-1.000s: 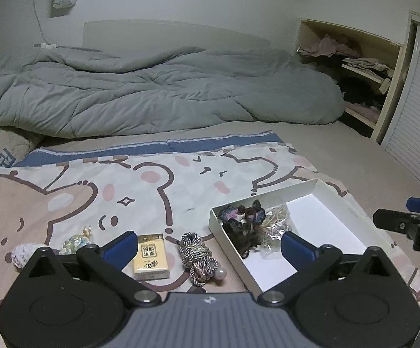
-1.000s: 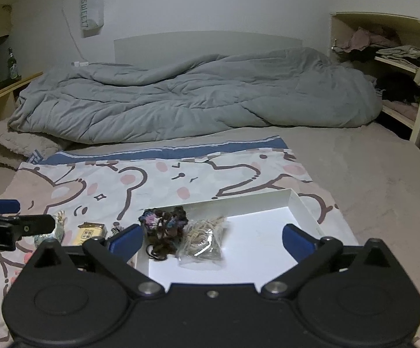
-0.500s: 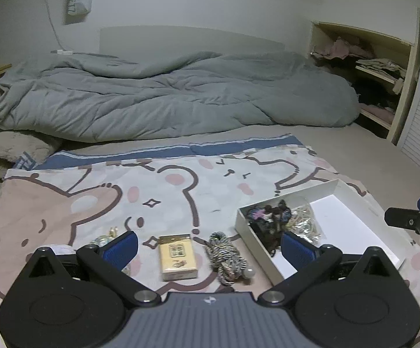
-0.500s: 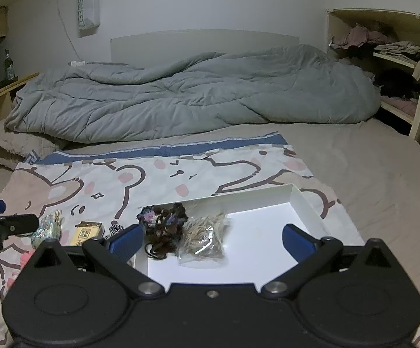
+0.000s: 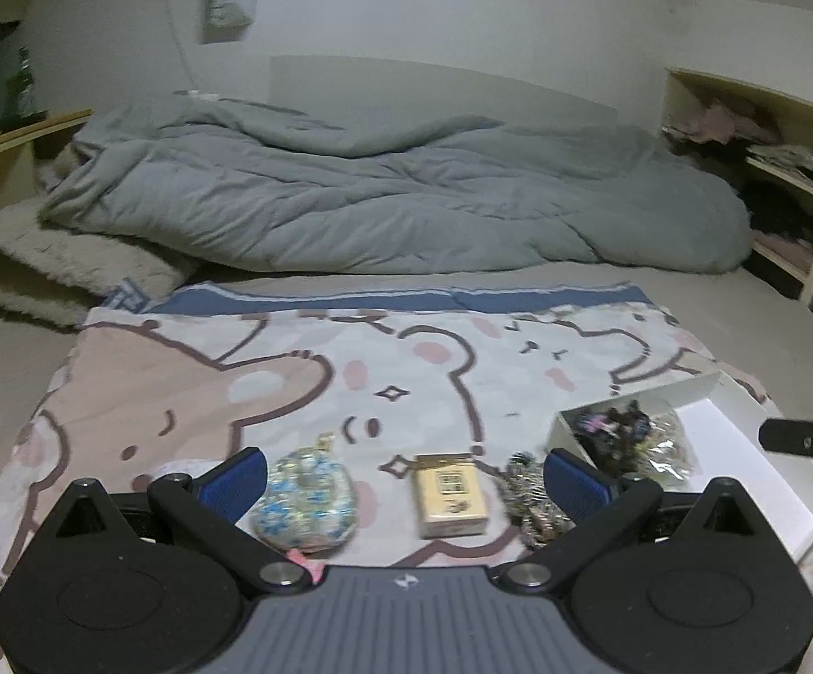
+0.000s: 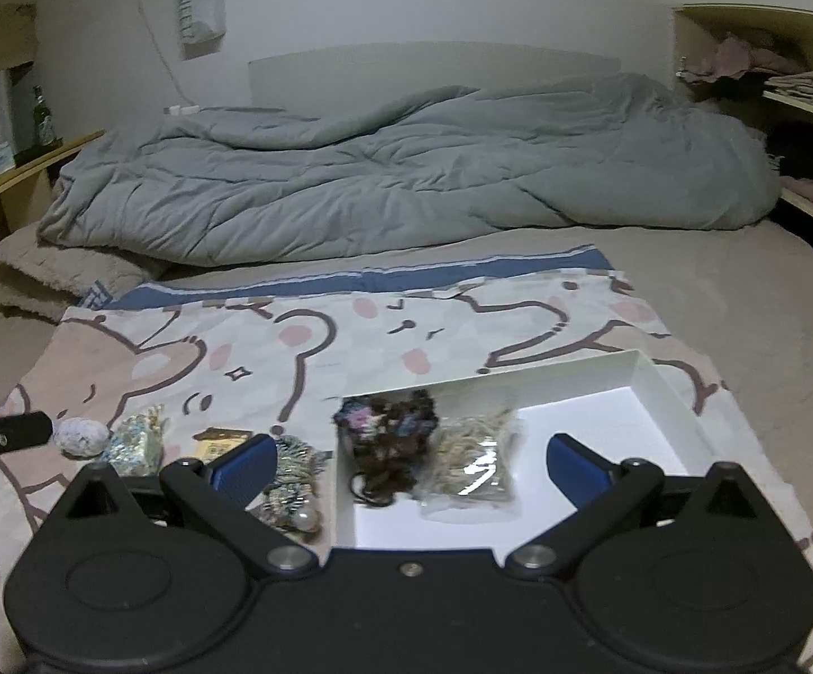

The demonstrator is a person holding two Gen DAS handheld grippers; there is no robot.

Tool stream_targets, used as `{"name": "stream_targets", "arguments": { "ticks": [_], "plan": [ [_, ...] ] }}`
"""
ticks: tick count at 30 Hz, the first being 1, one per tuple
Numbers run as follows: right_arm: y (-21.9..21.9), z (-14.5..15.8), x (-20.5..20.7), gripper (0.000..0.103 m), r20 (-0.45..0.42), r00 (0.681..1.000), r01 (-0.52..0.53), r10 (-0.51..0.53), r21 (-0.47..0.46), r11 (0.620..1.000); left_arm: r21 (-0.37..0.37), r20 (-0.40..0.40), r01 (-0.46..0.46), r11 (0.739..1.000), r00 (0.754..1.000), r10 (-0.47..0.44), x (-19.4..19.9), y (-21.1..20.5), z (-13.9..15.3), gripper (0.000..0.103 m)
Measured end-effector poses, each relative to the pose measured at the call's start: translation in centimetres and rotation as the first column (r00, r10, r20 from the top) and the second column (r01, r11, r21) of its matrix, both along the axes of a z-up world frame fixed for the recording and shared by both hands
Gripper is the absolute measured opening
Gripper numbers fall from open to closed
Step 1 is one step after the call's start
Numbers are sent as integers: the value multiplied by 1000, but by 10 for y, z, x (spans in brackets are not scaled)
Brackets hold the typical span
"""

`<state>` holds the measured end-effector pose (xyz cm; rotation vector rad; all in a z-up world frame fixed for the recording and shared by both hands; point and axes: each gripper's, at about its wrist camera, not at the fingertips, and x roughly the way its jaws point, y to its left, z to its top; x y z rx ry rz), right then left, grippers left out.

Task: Organize objects
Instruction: 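Withdraw both grippers from the box back over the remaining items, then grasp the pink crochet doll with the left gripper while the right gripper grasps the dark claw clip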

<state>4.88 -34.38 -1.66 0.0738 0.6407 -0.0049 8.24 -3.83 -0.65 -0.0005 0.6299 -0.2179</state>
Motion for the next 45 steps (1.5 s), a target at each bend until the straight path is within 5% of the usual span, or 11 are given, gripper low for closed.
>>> {"name": "stream_targets", "arguments": {
  "ticks": [16,21,30,39,45],
  "plan": [
    [60,-5,20,103,-26,993,-113,114,28,993,26,15,-57,998,998,57,-6,52,0,103],
    [74,-7,24,103,-29,990,-138,139,23,990,56,-44,-60,997,997,63,-2,61,-8,103],
    [88,-21,36,103,-97,985,-133,139,67,989,-4,-200,-24,1000,980,23,8,70,-28,102],
    [92,-44,52,93,-263,954,-97,145,188,977,-39,-376,-28,999,926,11,27,63,-63,83],
    [104,-68,60,84,-358,918,-112,172,182,977,-54,-445,-55,997,895,25,39,57,-81,79]
  ]
}}
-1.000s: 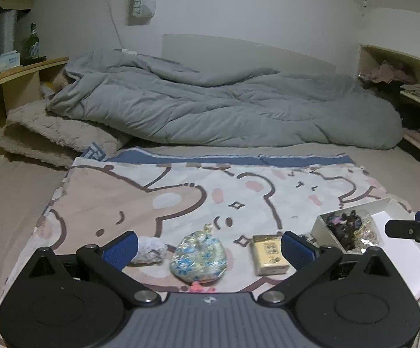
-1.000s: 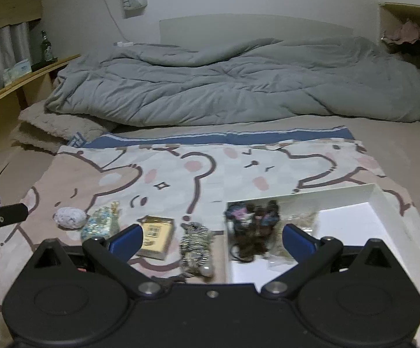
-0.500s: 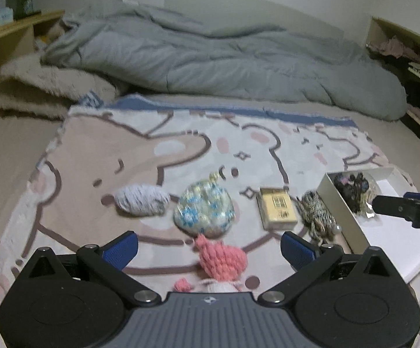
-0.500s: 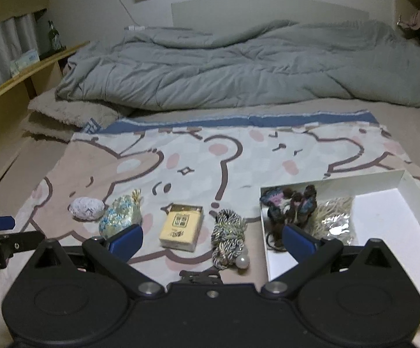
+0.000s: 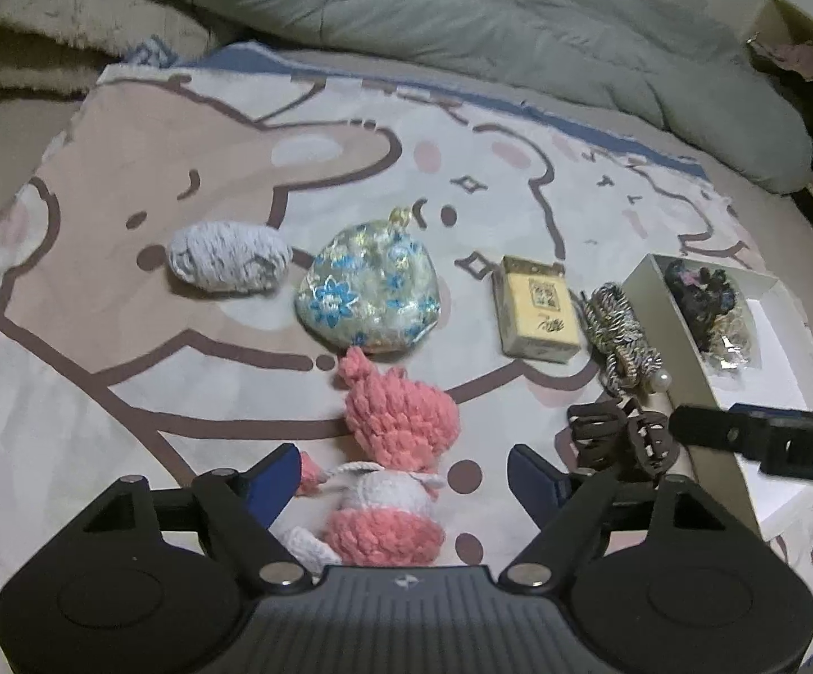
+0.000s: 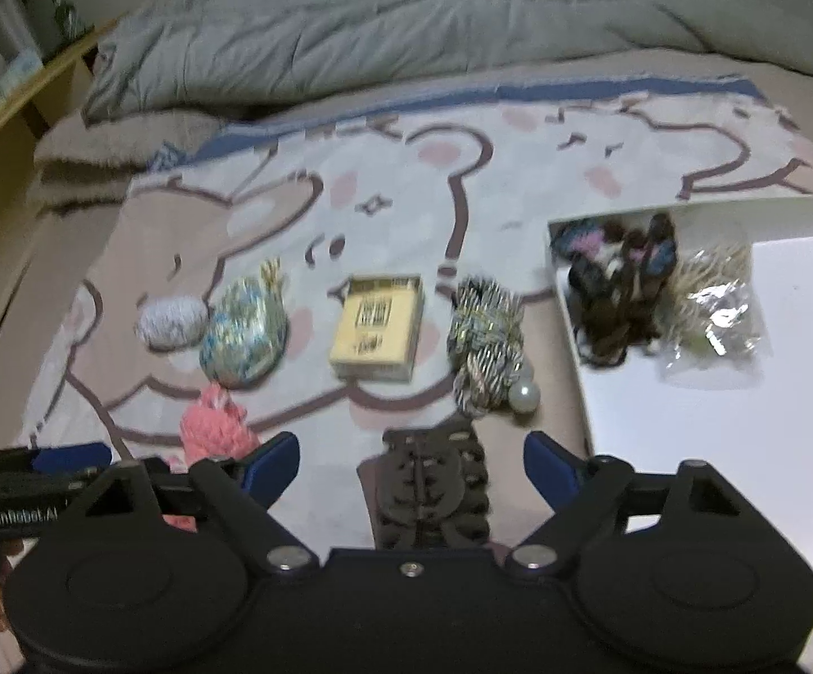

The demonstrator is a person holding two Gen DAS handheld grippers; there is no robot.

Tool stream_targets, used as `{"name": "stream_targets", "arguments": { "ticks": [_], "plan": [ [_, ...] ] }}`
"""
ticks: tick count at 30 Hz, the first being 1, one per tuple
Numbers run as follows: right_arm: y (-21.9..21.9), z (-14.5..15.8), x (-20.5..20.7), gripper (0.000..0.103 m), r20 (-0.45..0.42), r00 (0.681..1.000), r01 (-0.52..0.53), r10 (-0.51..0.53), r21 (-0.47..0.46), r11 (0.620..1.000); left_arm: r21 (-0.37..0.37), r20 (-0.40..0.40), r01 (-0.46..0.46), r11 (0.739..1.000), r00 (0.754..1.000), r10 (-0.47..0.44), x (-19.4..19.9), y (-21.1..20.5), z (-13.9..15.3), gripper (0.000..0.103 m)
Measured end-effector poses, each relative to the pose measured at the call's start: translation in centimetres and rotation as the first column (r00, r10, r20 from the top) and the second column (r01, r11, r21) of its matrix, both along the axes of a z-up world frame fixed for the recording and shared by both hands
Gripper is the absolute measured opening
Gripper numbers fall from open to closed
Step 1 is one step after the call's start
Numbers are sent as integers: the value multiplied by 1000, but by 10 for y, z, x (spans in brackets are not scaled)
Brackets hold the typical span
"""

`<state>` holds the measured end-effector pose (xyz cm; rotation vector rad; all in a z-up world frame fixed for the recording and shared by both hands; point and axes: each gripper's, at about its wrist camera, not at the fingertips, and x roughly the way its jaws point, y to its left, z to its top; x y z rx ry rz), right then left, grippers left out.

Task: Organize objects
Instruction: 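Grasp the pink crochet doll with the left gripper while the right gripper grasps the dark claw clip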

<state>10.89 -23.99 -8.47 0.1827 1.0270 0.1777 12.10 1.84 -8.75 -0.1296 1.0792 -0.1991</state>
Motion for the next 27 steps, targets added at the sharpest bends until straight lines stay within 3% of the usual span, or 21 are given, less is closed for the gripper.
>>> {"name": "stream_targets", "arguments": {
  "ticks": [8,11,18,23,27],
  "plan": [
    [14,-21,7,78,-69,996,-66,62,-60,996,22,-44,3,1000,999,-2,16,-9,-18,74],
    [18,-26,9,77,-84,994,-79,73,-69,994,40,-69,13,999,998,-10,20,-15,-25,68],
    [19,-33,12,63,-125,988,-102,92,-76,992,66,-111,42,997,993,-34,24,-20,-39,53],
    [16,-37,13,62,-141,985,-107,97,-71,992,92,-122,60,994,991,-49,25,-20,-46,42],
    [15,-40,13,59,-147,983,-119,107,-74,990,87,-119,66,994,991,-56,24,-18,-47,41]
  ]
}}
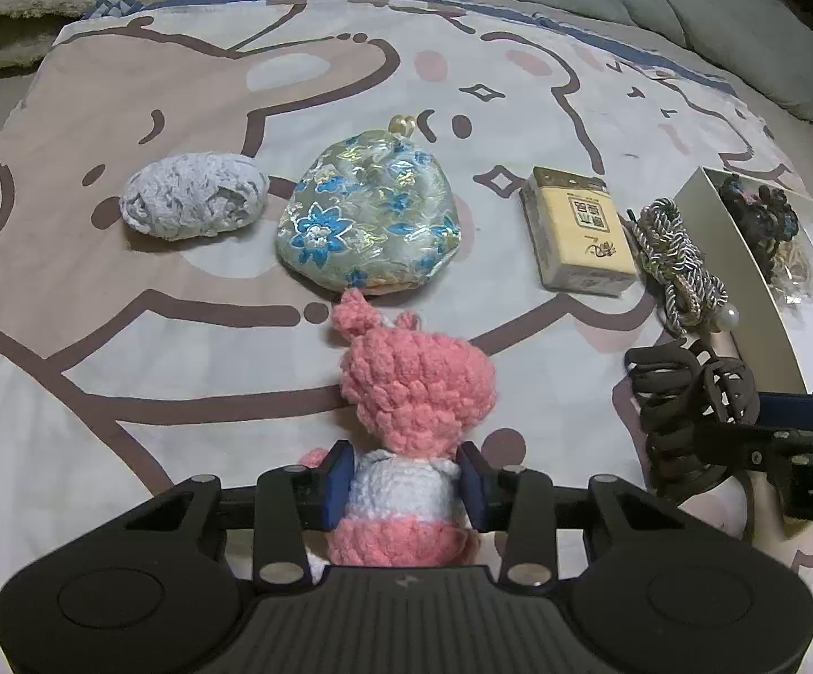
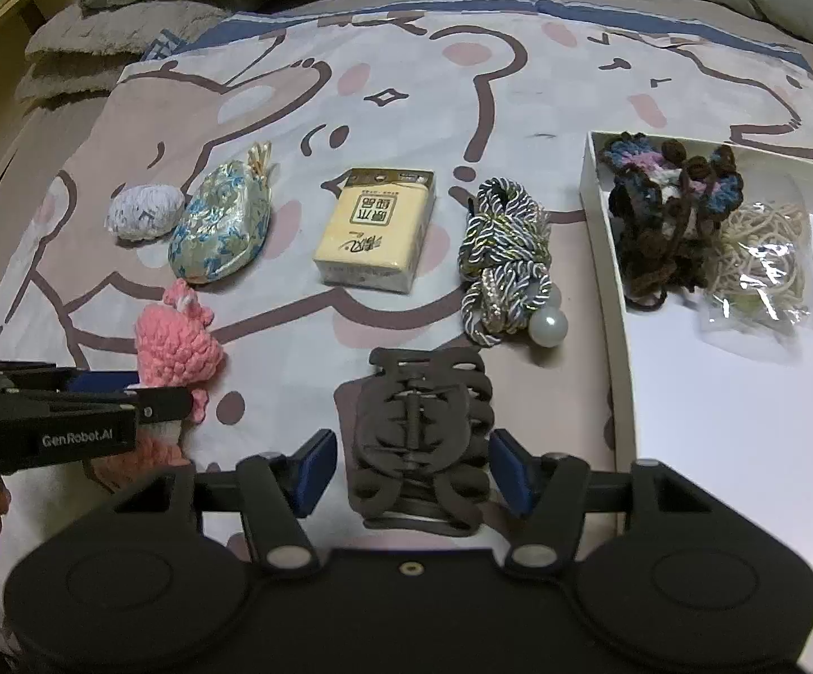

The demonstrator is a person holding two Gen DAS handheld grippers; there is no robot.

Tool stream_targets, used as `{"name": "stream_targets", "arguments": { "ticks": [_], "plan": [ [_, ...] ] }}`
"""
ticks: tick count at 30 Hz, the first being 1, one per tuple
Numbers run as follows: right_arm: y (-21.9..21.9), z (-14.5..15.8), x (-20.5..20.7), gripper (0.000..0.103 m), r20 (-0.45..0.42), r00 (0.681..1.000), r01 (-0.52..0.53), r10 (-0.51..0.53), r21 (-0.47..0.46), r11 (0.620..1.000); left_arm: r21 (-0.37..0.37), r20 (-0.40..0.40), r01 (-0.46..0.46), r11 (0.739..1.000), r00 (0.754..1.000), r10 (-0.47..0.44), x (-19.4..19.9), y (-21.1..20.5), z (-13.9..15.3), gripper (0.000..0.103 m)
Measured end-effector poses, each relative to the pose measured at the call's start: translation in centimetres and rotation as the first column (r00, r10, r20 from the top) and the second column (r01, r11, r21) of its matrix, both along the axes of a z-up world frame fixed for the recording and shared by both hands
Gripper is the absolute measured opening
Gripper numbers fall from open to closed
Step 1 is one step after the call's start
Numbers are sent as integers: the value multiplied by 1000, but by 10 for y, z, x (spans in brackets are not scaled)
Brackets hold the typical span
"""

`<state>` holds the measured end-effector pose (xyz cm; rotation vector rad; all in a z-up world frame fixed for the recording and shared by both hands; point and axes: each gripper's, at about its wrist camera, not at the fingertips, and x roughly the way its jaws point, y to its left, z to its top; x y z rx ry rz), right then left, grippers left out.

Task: Organize objects
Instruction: 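Grasp the pink crochet doll with the left gripper while the right gripper grasps the dark claw clip, then lift and carry the pink doll and claw clip toward the white box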

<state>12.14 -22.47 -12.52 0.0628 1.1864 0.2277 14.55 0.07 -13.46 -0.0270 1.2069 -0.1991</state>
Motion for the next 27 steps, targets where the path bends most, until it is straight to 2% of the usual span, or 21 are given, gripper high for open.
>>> {"name": "stream_targets", "arguments": {
  "ticks": [5,13,23,27],
  "plan": [
    [-1,-5,0,58,9,1000,-1,1,5,1000,9,8,1,1000,1000,-1,-2,-3,0,41],
    [0,-2,-3,44,55,998,-28,30,-30,999,-15,37,-25,1000,999,26,-5,0,8,40],
    [-4,29,-14,44,185,981,-45,53,-50,998,-80,152,-47,996,987,59,-17,3,44,39],
    [-10,45,-20,44,242,969,-32,37,-24,999,-100,207,-60,993,975,80,-23,4,62,39]
  ]
}}
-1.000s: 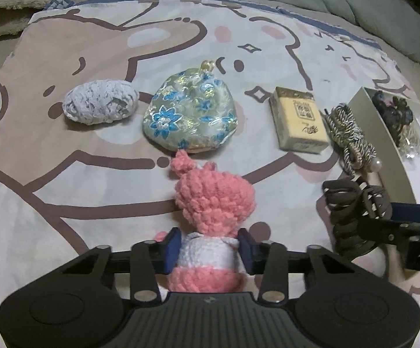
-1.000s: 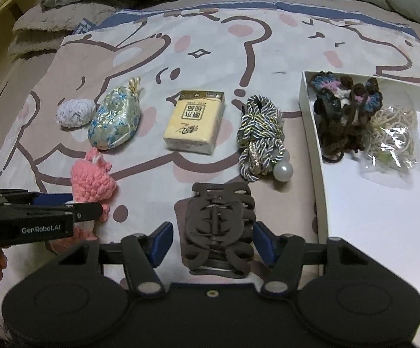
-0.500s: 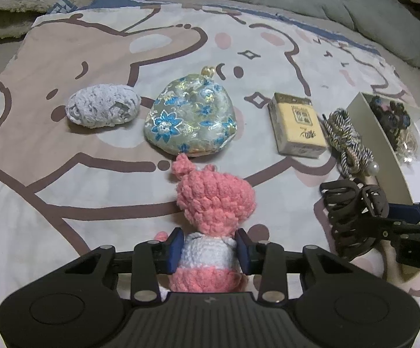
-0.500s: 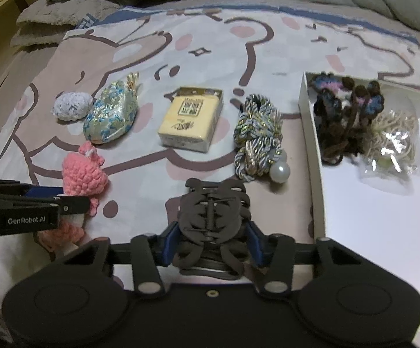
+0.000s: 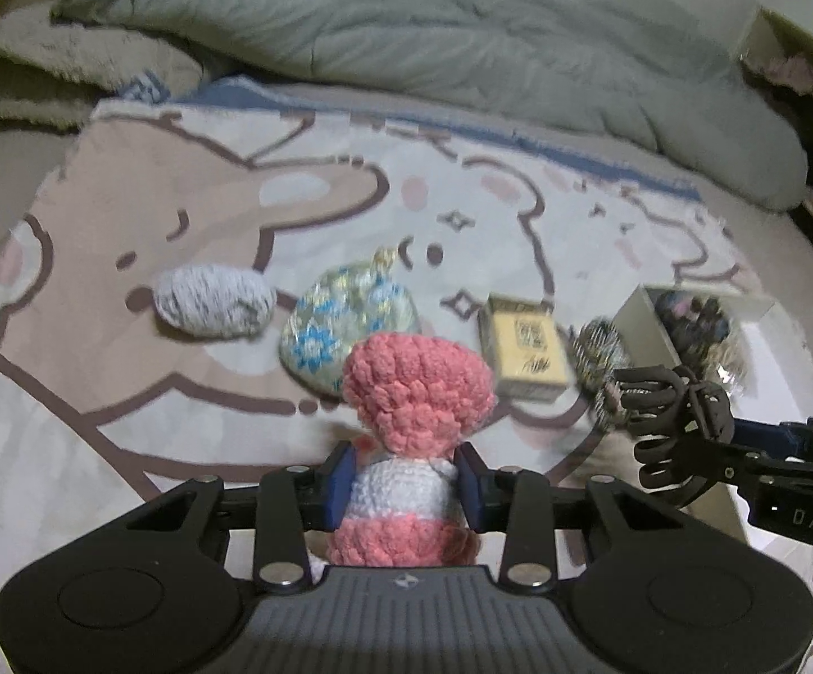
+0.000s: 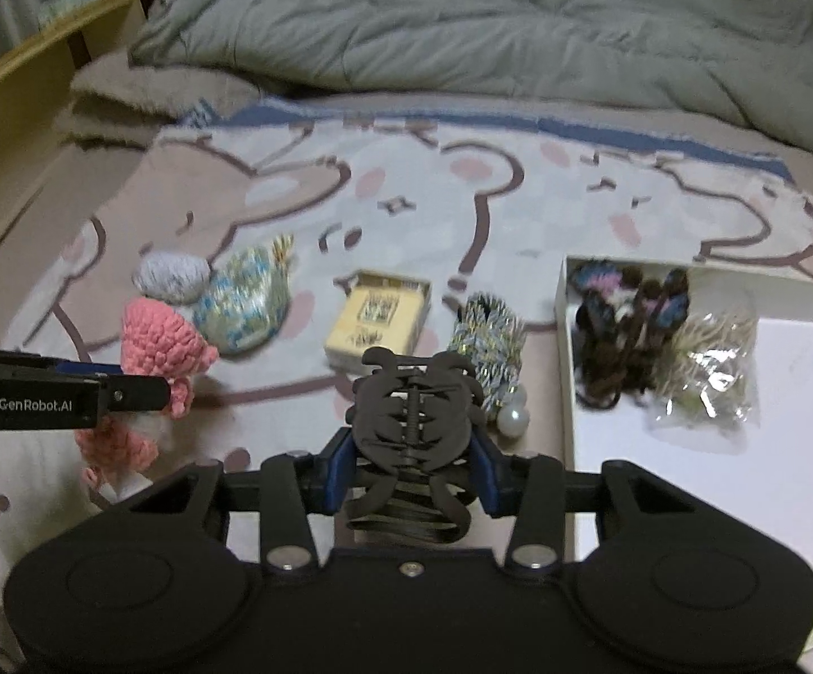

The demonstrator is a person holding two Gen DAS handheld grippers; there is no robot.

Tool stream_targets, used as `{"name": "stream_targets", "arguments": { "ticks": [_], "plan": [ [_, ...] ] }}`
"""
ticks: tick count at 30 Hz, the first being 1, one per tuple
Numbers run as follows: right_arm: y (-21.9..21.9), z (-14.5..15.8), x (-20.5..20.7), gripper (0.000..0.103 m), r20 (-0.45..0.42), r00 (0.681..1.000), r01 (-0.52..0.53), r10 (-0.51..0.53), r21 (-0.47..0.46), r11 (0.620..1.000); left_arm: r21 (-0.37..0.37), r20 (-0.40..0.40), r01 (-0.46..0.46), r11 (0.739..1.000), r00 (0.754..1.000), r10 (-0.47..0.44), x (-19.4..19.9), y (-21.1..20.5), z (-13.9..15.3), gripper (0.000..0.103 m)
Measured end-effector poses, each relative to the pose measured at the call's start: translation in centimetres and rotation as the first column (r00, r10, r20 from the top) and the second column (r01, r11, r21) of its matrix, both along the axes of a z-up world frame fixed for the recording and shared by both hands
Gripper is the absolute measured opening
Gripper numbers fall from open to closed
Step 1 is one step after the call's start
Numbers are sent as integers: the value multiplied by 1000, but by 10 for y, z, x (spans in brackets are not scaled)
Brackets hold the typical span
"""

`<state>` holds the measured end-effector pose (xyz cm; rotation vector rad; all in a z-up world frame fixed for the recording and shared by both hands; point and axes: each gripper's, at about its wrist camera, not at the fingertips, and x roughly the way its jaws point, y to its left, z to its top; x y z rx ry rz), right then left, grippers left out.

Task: Organize objects
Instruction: 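Lift and carry the pink doll and claw clip toward the white box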

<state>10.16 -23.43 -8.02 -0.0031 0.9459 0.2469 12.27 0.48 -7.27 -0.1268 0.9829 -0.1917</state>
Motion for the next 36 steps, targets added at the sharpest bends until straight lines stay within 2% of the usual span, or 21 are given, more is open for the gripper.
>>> {"name": "stream_targets", "arguments": {
  "ticks": [7,13,23,30,36],
  "plan": [
    [-8,26,-14,44,107,994,13,-15,21,1000,-44,110,-19,999,994,24,-16,4,33,39],
    [-14,44,-27,44,182,983,20,-27,43,999,-85,157,-35,996,986,48,-30,7,51,39],
    [-25,63,-46,44,257,966,11,-22,44,999,-130,198,-48,990,977,73,-49,9,65,39],
    [-35,74,-57,44,295,955,26,-39,47,999,-128,230,-32,991,971,61,-56,2,75,39],
    [-42,89,-66,44,348,937,22,-37,46,999,-153,224,-41,987,972,75,-55,-6,81,39]
  ]
}}
